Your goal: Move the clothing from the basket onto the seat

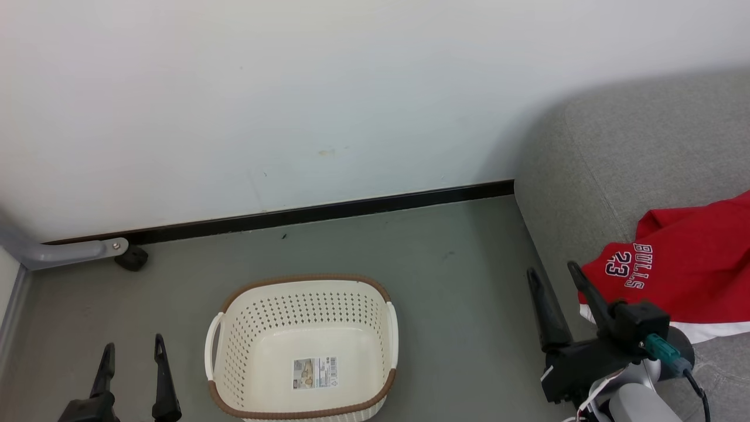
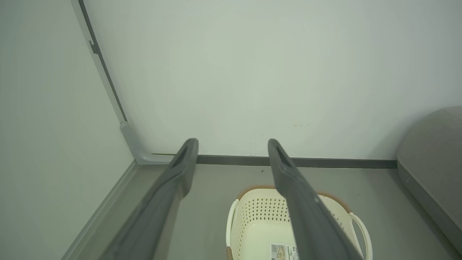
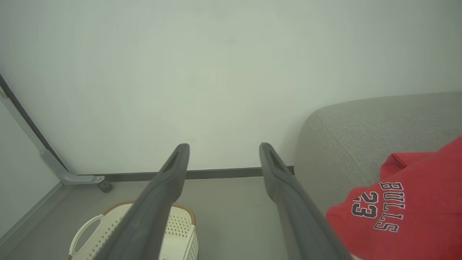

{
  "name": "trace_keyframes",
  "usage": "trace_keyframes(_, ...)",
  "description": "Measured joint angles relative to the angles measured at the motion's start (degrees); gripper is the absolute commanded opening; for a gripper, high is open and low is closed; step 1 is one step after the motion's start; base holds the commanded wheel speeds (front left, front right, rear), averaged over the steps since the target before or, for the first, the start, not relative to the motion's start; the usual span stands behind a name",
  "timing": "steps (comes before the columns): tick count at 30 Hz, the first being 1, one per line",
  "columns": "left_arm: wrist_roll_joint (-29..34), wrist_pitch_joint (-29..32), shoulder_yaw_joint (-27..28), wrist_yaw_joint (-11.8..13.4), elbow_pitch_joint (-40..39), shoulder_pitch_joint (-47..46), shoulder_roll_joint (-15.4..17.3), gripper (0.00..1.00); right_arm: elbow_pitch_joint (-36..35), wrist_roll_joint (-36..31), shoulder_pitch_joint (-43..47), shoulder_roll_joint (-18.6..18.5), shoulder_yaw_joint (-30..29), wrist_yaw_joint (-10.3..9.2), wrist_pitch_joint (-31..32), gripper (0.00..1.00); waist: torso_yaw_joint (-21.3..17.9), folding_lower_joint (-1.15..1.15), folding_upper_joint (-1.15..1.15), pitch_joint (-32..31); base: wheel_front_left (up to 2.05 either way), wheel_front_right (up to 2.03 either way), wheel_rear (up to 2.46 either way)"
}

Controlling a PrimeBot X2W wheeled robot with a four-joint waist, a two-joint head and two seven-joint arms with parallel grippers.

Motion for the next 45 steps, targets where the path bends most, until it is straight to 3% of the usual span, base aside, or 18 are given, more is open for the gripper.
trace_keyframes(5,1.46,0.00,1.49,0.00,-0.32,1.35,-1.34,1.00,-0.19,-0.07,1.32,0.16,-0.43,-1.25,0.00,1.00,0.03,0.00,0.00,-0.06,0.00,0.00,0.00)
trace_keyframes(14,1.97,-0.01,2.81,0.00,-1.02,1.47,-2.50,1.00,-0.69,-0.07,1.34,0.12,-0.99,-1.76,0.00,1.00,0.10,0.00,0.00,0.07,0.00,0.00,0.00)
trace_keyframes(45,3.30,-0.02,2.40,0.00,-2.35,2.29,-3.35,1.00,-1.34,-0.07,1.20,0.12,-0.90,-1.77,0.00,1.00,-0.45,0.00,0.00,0.55,0.00,0.00,0.00)
